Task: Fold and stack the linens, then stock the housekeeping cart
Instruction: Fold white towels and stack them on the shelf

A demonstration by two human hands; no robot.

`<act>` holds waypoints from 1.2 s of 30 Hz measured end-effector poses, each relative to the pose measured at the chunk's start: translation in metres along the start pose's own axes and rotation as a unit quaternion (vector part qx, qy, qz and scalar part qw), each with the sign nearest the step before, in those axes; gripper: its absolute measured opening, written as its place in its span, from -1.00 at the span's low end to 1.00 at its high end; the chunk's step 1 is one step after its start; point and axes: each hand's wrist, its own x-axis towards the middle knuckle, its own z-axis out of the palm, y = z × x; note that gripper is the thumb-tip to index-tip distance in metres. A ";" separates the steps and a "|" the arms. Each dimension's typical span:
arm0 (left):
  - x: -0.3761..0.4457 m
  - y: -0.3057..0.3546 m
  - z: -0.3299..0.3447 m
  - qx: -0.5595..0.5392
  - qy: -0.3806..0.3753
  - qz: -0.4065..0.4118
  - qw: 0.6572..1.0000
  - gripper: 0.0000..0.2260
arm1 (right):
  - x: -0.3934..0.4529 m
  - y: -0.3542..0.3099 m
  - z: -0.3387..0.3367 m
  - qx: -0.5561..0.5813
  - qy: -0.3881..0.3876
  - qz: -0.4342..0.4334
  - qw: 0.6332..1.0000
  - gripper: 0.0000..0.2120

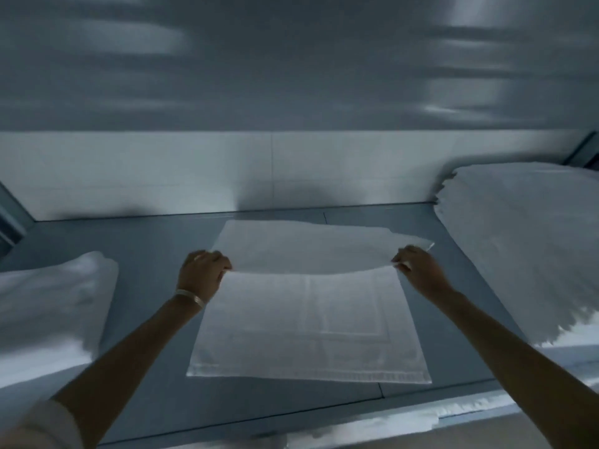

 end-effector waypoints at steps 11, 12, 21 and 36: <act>-0.083 0.021 0.021 -0.054 -0.069 -0.053 0.995 -0.90 | -0.120 -0.008 0.059 0.019 0.024 0.128 0.991 -0.88; -0.078 0.021 0.013 -0.052 -0.026 -0.077 0.995 -0.84 | -0.120 -0.015 0.049 0.028 0.074 0.114 0.990 -0.87; -0.178 0.024 0.018 -0.044 -0.135 0.017 0.990 -0.84 | -0.213 -0.024 0.073 -0.043 -0.052 0.069 0.995 -0.66; -0.185 0.021 0.002 -0.022 -0.307 0.008 0.951 -0.48 | -0.242 -0.038 0.068 -0.092 -0.059 0.112 0.988 -0.63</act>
